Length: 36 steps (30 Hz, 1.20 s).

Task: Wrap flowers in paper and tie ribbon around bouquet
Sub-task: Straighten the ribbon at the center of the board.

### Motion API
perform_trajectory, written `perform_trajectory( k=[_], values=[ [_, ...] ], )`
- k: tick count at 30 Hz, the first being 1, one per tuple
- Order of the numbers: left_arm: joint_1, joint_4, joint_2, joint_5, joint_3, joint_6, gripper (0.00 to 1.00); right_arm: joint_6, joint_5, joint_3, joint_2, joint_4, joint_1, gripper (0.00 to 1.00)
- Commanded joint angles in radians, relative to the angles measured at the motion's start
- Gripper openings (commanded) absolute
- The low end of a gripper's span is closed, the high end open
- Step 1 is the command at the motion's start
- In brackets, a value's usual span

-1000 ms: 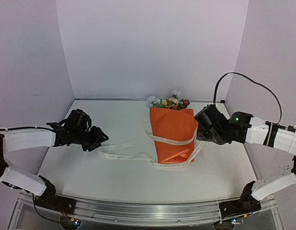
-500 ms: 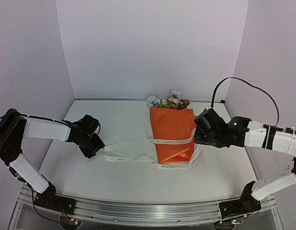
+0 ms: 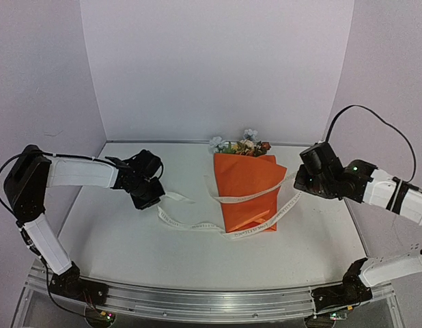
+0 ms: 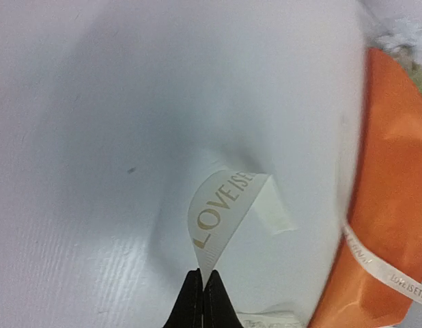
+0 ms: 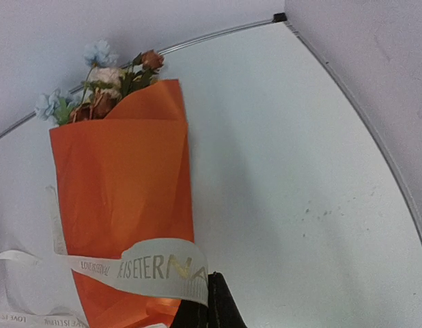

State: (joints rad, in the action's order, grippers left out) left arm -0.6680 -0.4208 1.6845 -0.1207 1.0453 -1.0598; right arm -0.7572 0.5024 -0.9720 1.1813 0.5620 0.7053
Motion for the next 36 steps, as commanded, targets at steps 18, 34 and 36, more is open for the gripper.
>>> perform_trajectory(
  k=[18,34,36],
  values=[
    [0.061,-0.145,-0.443,-0.364,0.006,0.110,0.00,-0.172,-0.011,0.142,-0.371,0.200,-0.051,0.02],
    [0.252,-0.208,-0.619,-0.395,-0.360,0.015,0.00,-0.311,-0.245,0.374,-0.112,0.005,-0.115,0.90],
    [0.279,-0.194,-0.624,-0.383,-0.368,0.027,0.00,-0.341,-0.249,0.394,-0.113,0.006,-0.131,0.93]
  ],
)
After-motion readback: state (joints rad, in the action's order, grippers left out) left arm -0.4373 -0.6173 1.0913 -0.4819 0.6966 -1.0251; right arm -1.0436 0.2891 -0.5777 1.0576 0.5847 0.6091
